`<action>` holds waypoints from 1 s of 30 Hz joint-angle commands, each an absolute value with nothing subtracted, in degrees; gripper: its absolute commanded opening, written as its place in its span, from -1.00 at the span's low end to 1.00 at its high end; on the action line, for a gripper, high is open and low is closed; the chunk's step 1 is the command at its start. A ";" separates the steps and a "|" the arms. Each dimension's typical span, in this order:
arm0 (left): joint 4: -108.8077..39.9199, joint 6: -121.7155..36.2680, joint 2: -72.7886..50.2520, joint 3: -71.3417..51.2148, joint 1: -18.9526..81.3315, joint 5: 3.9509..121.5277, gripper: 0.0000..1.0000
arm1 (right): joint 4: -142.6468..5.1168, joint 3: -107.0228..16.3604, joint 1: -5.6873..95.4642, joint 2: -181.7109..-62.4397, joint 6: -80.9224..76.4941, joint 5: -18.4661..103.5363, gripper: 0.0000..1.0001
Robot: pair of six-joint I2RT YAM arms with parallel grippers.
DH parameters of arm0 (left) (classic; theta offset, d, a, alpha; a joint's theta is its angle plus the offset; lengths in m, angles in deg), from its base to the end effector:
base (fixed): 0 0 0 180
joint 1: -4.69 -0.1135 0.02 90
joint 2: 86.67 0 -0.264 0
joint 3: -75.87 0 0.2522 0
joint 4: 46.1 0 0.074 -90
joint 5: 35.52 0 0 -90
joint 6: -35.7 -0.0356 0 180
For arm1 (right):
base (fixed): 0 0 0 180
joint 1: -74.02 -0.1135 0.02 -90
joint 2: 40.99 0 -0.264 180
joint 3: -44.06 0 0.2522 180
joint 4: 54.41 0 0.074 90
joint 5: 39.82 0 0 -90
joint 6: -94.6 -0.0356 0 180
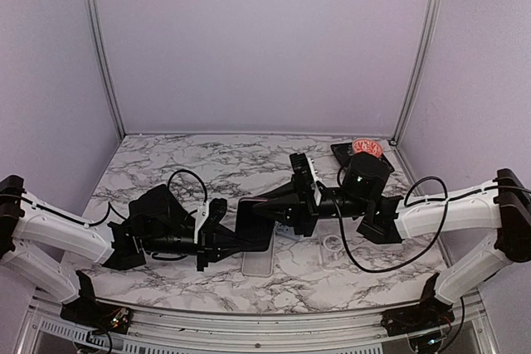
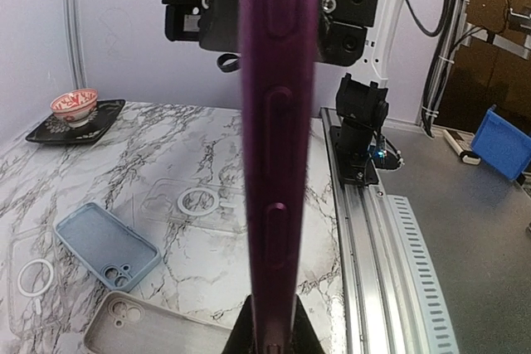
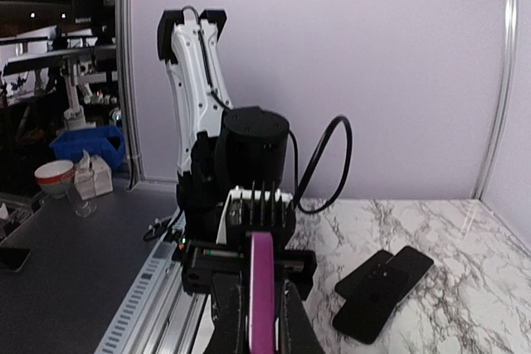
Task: Put the phone into the phone case
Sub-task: Pass from the left arm to the right, then install the phone into the phone case.
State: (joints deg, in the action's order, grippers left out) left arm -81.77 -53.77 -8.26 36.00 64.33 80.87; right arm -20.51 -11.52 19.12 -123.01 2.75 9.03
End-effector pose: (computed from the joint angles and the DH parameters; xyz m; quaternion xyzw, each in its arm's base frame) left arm 0.1228 -0.2410 0.2097 0.4848 0.5361 -0.4795 0.4977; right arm 0.1586 0.2664 0.2757 -0.5121 0.4346 0.5384 0.5090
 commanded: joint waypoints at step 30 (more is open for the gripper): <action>-76.08 -40.82 -7.45 47.30 64.72 50.29 0.13 | 3.40 -4.72 23.40 -142.28 -7.92 12.31 -1.00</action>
